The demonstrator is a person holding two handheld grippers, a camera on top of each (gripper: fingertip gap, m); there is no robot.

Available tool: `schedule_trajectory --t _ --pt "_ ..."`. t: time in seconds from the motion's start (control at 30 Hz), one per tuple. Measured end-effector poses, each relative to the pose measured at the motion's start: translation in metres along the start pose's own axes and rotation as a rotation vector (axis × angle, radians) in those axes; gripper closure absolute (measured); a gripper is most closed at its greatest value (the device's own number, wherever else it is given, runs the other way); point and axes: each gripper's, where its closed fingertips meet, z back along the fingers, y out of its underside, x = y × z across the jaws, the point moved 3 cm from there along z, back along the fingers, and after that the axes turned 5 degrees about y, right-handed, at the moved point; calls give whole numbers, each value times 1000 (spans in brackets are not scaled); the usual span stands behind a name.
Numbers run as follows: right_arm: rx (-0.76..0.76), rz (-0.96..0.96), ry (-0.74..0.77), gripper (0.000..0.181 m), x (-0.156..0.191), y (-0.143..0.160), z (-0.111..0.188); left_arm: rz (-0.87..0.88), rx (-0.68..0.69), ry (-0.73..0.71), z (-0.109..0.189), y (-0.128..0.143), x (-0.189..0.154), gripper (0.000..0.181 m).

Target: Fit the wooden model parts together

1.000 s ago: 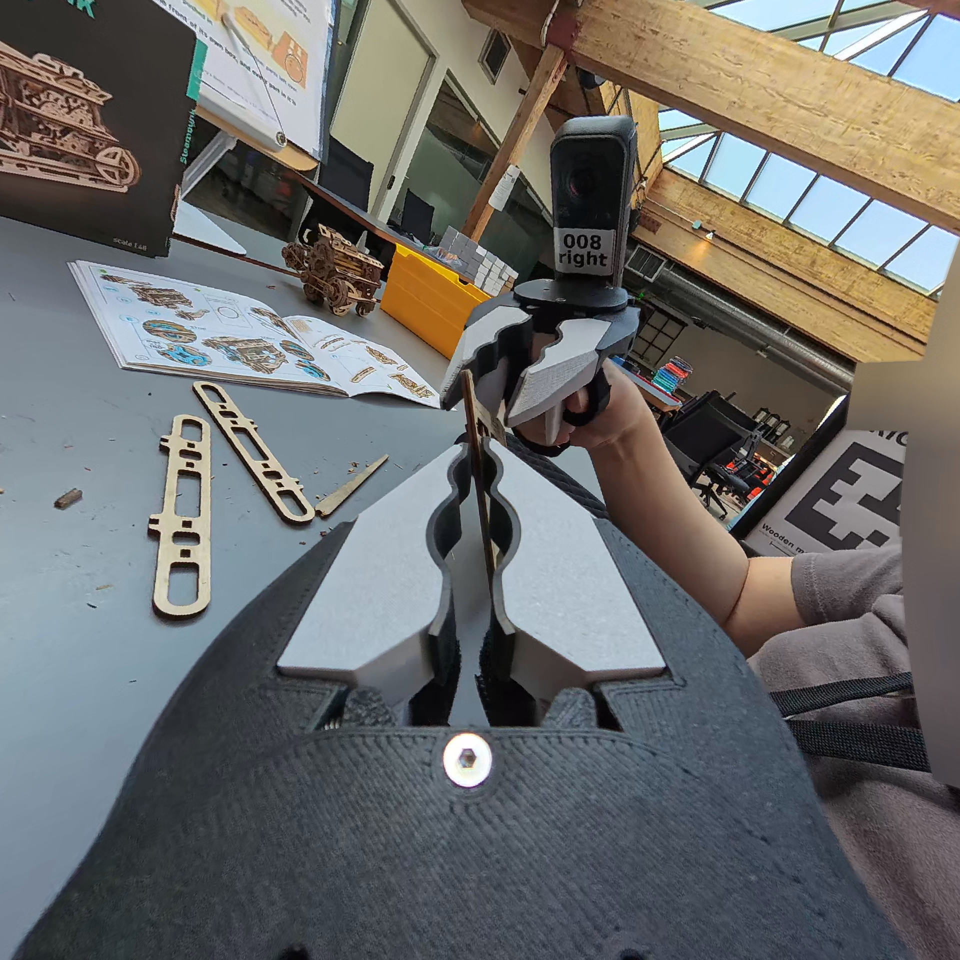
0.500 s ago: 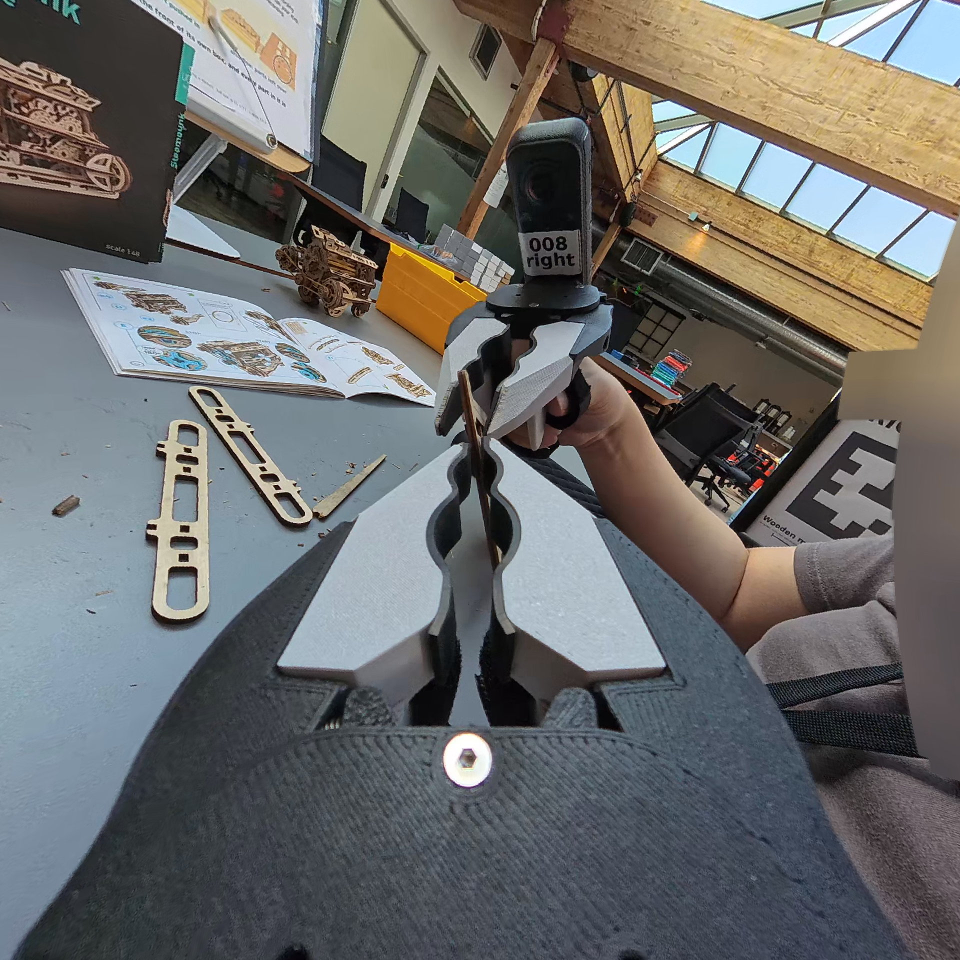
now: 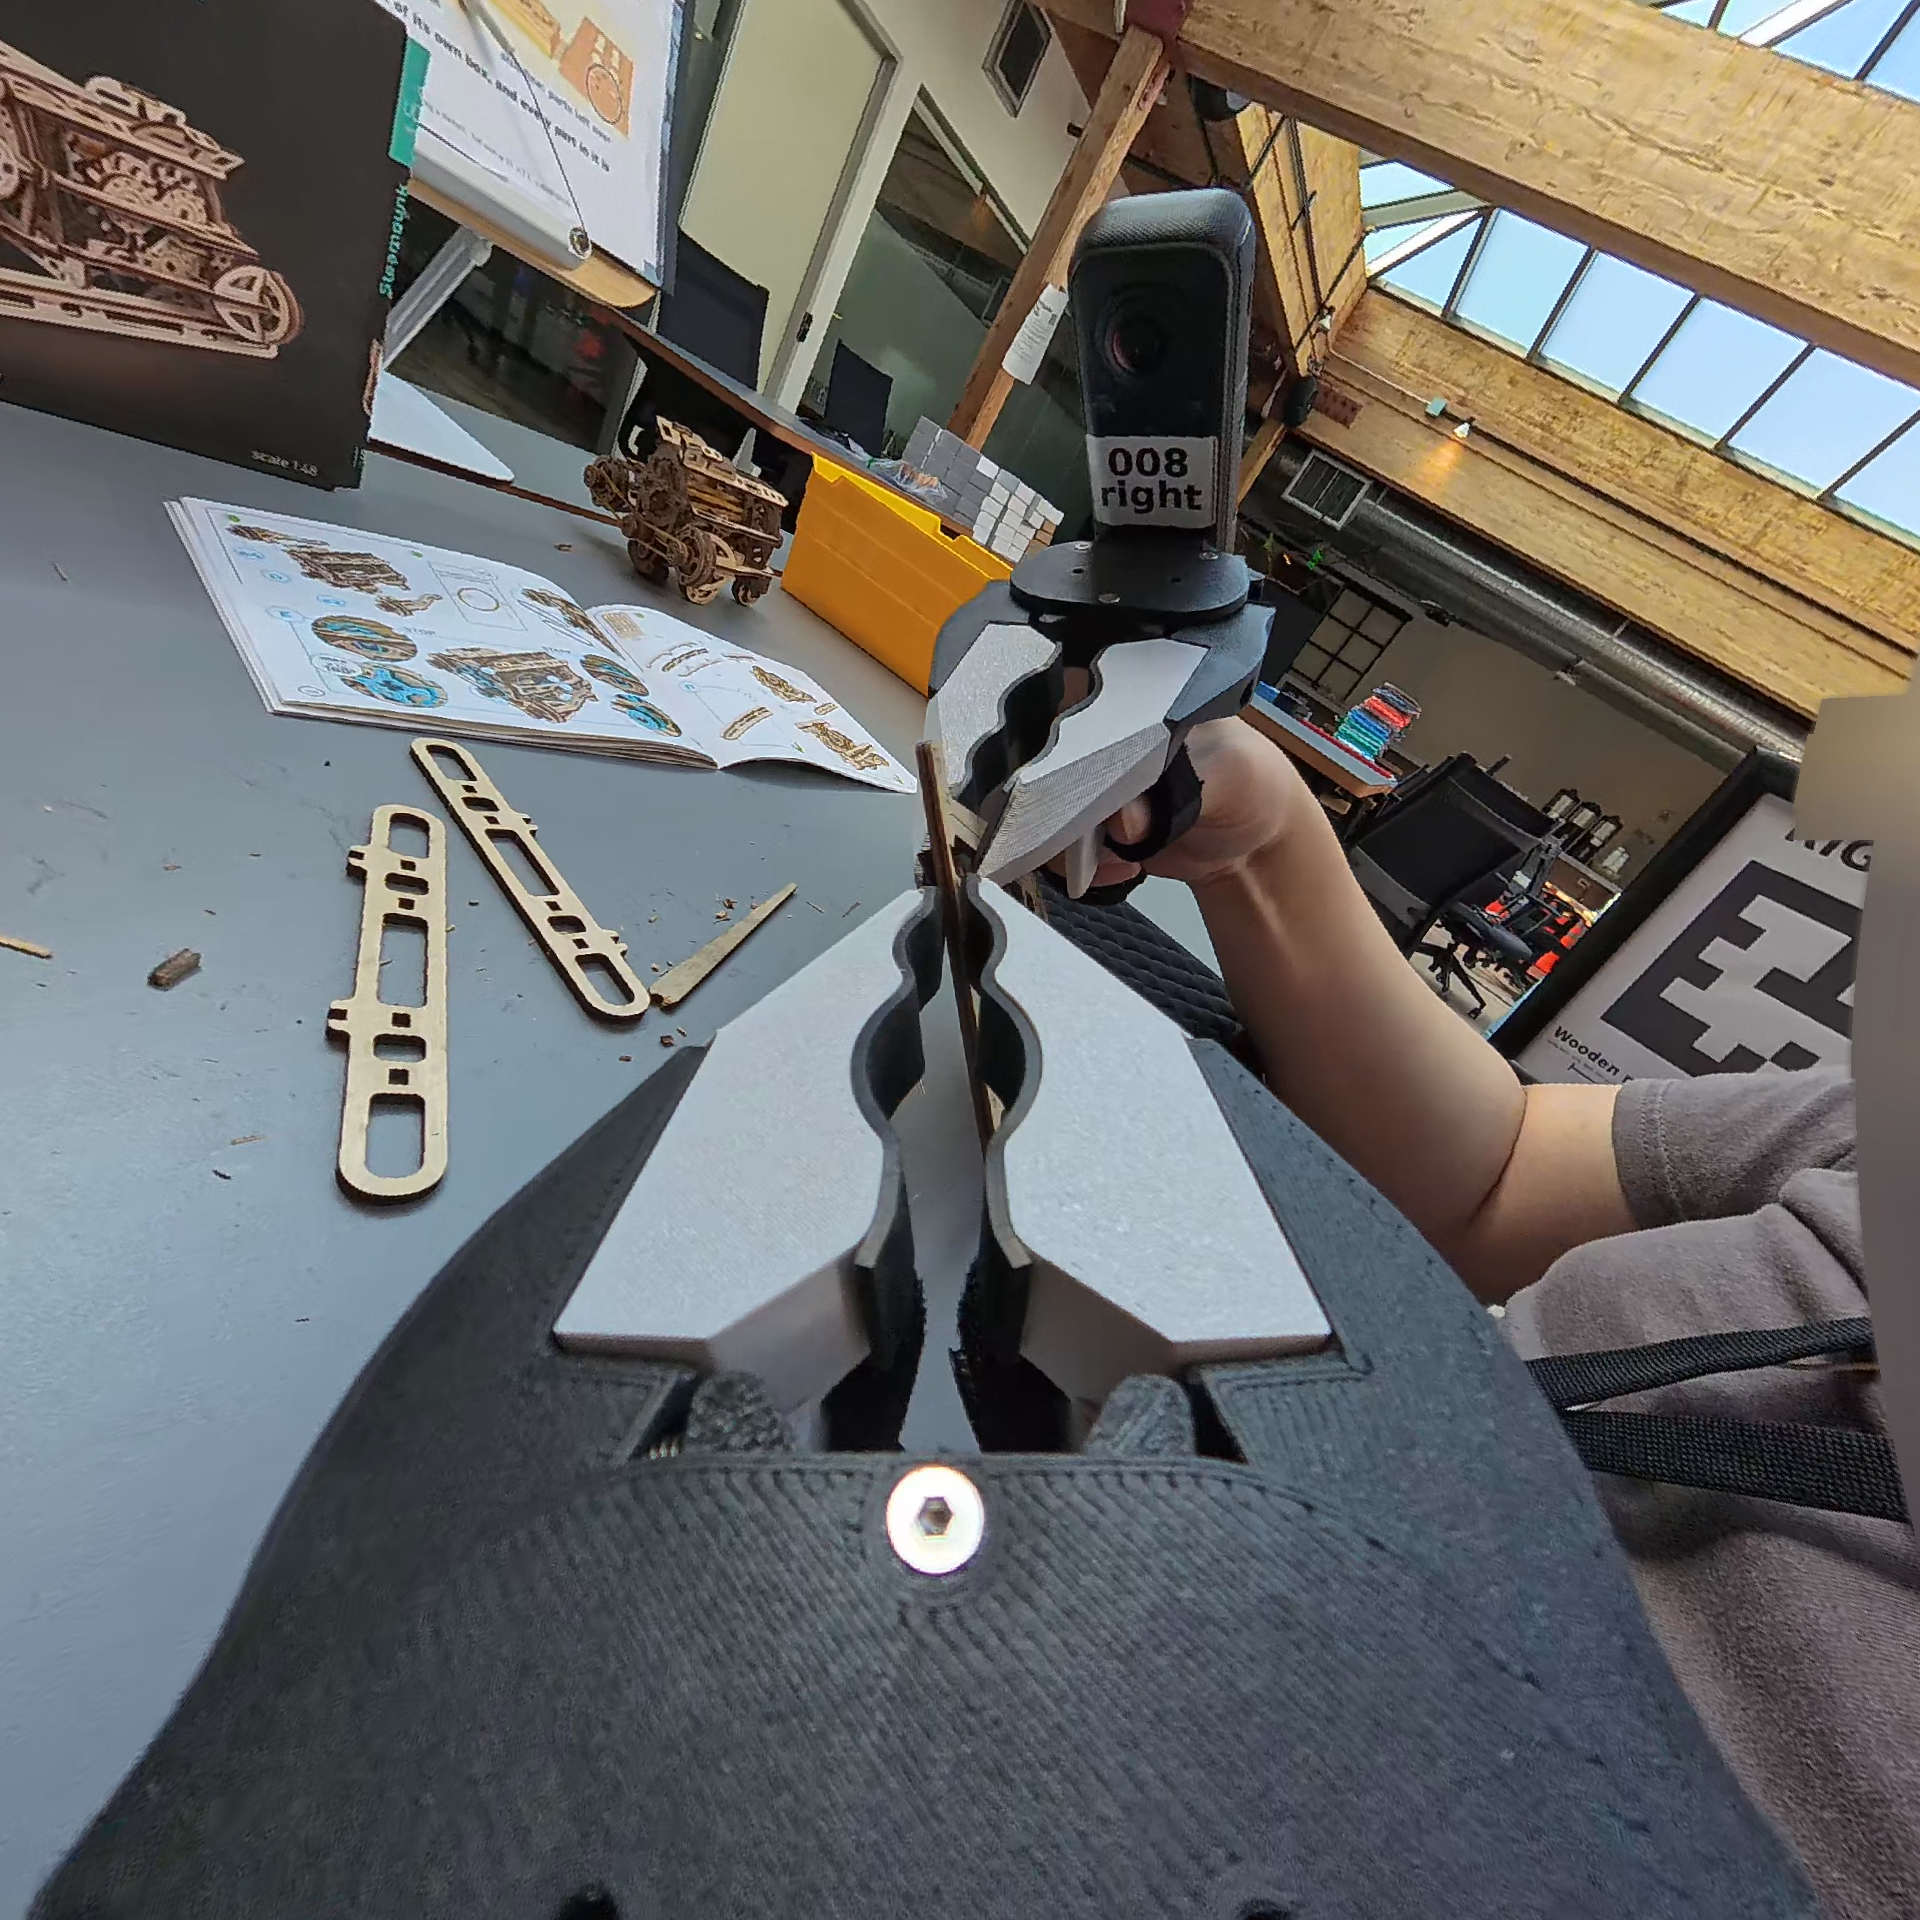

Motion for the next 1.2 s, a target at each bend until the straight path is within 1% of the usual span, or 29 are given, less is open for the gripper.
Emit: schedule_trajectory --t 0.1,0.13,0.27,0.37,0.4,0.43,0.47,0.5,0.53,0.57,0.63,0.73,0.77,0.8,0.83,1.2 --pt "1 -5 5 176 0 0 0 6 -4 8 0 -1 0 181" --pt "-10 -17 -15 176 2 -1 1 9 -11 22 0 -1 -1 181" --pt "-35 -162 -115 175 -1 -1 0 -8 -22 11 -1 -3 0 181" --pt "-44 -118 -110 178 4 -4 2 -6 -42 45 0 -5 -3 181" --pt "-47 -108 -112 178 6 -5 3 10 -37 65 0 -5 -4 177" --pt "-62 -109 -131 178 8 -7 4 28 -20 84 -1 -3 -5 168" --pt "-87 -116 -157 179 11 -10 6 46 5 100 -3 -1 -6 163" --pt "-108 -115 -171 180 13 -13 7 53 21 113 -5 1 -7 167" --pt "-106 -107 -161 179 12 -13 6 46 21 123 -6 1 -9 180" --pt "-101 -96 -134 179 10 -13 6 36 17 119 -6 1 -10 181" --pt "-101 -95 -136 179 10 -13 6 26 14 120 -6 0 -10 181" --pt "-92 -94 -139 179 12 -12 3 26 29 138 -9 2 -12 169" --pt "-86 -93 -138 179 12 -12 2 21 37 139 -10 2 -12 170" --pt "-83 -91 -127 179 11 -12 1 17 46 127 -12 3 -11 179" --pt "-81 -87 -131 179 12 -12 0 7 50 116 -12 3 -11 180" --pt "-74 -94 -135 176 10 -7 1 26 65 130 -13 5 -10 181"
